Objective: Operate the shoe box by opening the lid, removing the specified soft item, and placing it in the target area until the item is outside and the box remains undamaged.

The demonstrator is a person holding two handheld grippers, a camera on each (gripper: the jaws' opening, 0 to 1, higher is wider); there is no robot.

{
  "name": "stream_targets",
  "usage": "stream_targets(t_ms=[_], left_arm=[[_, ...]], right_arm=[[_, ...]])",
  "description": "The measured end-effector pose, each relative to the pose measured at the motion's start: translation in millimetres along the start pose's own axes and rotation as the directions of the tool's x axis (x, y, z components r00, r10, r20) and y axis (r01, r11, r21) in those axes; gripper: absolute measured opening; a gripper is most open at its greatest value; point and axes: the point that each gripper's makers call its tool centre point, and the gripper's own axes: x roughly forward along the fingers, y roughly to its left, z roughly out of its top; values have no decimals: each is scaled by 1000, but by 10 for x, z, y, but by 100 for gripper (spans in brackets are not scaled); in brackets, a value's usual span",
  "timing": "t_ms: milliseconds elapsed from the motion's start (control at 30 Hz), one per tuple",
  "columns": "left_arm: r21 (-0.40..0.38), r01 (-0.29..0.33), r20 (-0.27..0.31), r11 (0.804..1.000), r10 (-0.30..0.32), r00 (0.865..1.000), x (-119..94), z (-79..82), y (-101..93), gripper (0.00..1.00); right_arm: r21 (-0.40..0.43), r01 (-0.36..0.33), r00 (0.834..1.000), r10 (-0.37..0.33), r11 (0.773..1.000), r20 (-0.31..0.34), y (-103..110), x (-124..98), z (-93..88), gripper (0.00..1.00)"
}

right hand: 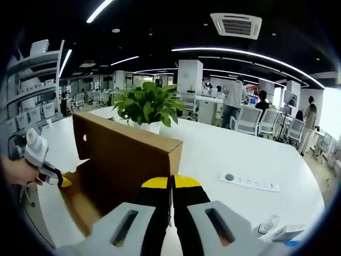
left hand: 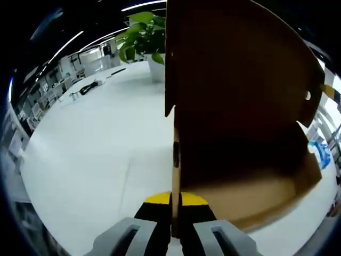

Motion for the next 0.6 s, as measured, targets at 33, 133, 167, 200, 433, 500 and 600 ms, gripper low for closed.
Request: stream_targets(t_ms=[33,133,167,200,433,500,600], left_arm=[[1,1,0,1000,-1,1000,2,0,-1,2],[2,1,1,1000,-1,1000,18,5,13,2],[2,1,1,1000,-1,1000,19,5,13,2],[2,0,2,1000,0,1000,17,4,10,2],[3,2,5,1000,-2,1000,22,6,15,2],[2,3,7,1000,-3,1000,22,6,15,2],[-1,4,9,1000,-4,1000,10,4,7,3]], right_arm=[[-6,0,1000,0,1000,1,10,-18,-7,0],[1,0,1000,0,1000,1,30,-56,-38,0],[3,0,1000,0,1000,-1,38,-72,-44,0],[5,0,1000,0,1000,-2,42,-81,-48,0],[1,2,1000,-2,1000,-12,91,-166,-100,0],[-3,2,1000,-2,1000,-15,106,-183,-120,0],[-15,0,1000,-1,1000,-21,126,-215,-157,0]])
